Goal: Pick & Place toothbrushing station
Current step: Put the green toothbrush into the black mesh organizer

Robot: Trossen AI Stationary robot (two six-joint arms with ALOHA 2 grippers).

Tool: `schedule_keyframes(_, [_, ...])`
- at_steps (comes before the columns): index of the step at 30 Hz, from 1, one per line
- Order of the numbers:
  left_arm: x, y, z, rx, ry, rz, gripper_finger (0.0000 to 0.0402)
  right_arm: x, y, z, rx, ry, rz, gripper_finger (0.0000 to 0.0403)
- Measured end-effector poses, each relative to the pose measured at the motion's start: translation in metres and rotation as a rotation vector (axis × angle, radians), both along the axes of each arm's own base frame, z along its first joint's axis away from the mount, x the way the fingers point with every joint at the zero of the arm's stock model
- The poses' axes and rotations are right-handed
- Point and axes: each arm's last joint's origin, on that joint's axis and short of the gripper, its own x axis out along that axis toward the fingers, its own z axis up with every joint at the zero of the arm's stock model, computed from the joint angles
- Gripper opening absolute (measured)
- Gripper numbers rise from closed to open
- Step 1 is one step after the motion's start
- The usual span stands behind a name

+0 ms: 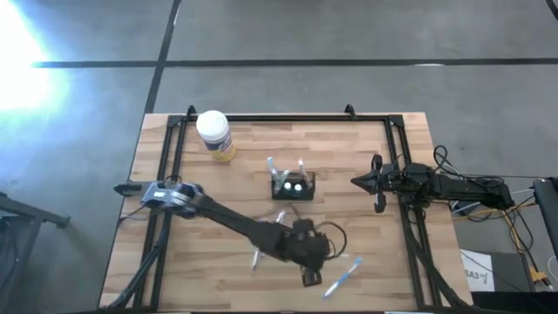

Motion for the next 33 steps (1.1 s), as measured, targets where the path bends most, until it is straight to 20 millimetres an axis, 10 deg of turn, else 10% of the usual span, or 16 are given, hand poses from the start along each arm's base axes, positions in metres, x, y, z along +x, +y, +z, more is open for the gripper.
schedule_keyframes(4, [-0.041, 0.003, 0.067, 0.145, -0.211, 0.044, 0.0002, 0.0, 0.0, 0.0, 0.001, 0.002, 0.002, 0.0008])
schedule_keyframes(12, [-0.142, 0.018, 0.096, 0.241, -0.564, 0.079, 0.0002, 0.0, 0.001, 0.0, -0.003, 0.001, 0.019, 0.0008])
schedule_keyframes(26, [-0.261, 0.097, -0.043, 0.15, -0.954, 0.091, 0.0001, 0.001, 0.0, -0.002, -0.005, 0.019, 0.02, 0.0008])
schedule_keyframes(33, [-0.275, 0.124, -0.065, 0.165, -0.966, 0.107, 0.0, 0.005, 0.001, -0.001, -0.037, -0.032, 0.031, 0.0008])
